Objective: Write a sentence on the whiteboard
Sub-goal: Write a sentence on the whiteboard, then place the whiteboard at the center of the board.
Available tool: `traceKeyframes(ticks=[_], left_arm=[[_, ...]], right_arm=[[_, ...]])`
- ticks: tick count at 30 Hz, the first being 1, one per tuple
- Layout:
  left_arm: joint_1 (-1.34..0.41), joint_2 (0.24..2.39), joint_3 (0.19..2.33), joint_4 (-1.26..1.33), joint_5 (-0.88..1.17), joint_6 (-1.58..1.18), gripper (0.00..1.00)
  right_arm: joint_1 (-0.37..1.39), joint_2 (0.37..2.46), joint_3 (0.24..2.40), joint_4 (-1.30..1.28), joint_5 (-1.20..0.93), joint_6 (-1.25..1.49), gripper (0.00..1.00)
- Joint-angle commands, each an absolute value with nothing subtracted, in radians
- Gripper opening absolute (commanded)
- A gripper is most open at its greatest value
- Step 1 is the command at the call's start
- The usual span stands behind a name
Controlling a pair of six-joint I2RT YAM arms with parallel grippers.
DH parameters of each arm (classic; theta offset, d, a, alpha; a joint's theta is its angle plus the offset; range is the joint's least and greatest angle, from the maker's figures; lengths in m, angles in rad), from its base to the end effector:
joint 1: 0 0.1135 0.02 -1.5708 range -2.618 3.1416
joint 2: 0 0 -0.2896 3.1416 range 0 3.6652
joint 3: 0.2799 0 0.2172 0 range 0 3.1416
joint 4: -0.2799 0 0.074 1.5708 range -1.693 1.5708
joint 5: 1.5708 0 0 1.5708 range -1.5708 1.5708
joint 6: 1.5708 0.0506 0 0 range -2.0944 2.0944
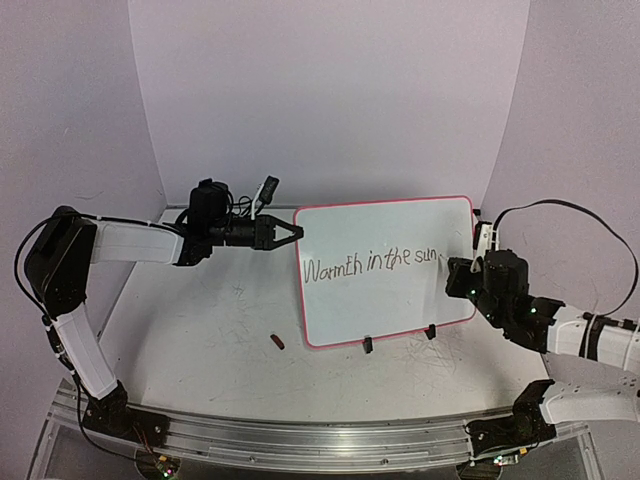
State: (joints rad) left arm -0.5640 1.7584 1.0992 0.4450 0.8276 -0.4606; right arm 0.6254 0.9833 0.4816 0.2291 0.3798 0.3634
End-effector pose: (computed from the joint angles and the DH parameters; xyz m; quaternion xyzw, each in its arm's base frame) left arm 0.3025 -0.2354 0.2946 0.2888 0.6989 -0.5545 0.3473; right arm 0.1633 0.0948 0.2742 0.0109 0.7905 0.1493 0.5939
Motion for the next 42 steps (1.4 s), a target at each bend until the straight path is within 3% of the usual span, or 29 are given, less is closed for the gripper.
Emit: traceKeyframes(ticks=[1, 15, 21, 23, 32, 36, 42], left_arm=[[-0.600, 1.740, 1.108, 0.393, 0.825, -0.428, 0.00], [-0.600, 1.740, 1.108, 0.391, 0.827, -0.426, 0.00], [-0.598, 1.731, 1.108, 0.391, 0.814, -0.425, 0.02], [-0.598, 1.727, 1.113, 0.389, 0.813, -0.426, 0.08], [-0.565, 1.617, 1.133, 0.345, 0.719, -0.502, 0.69], [-0.562, 1.523, 1.119, 0.253, 0.598, -0.546, 0.78], [-0.560, 1.352, 1.121, -0.165, 0.231, -0.544, 0.79]], right_arm=[[0.608, 0.999, 0.502, 0.256, 0.385, 0.352, 0.00], [0.589, 1.070, 0.499, 0.327, 0.365, 0.342, 0.00], [0.590, 0.873, 0.569, 0.127, 0.407, 0.367, 0.00], [0.589, 0.768, 0.590, 0.030, 0.426, 0.381, 0.00], [0.589, 0.597, 0.645, -0.126, 0.287, 0.361, 0.00], [0.590, 0.610, 0.650, -0.127, 0.255, 0.354, 0.00], [0.589, 0.637, 0.628, -0.103, 0.149, 0.342, 0.00]])
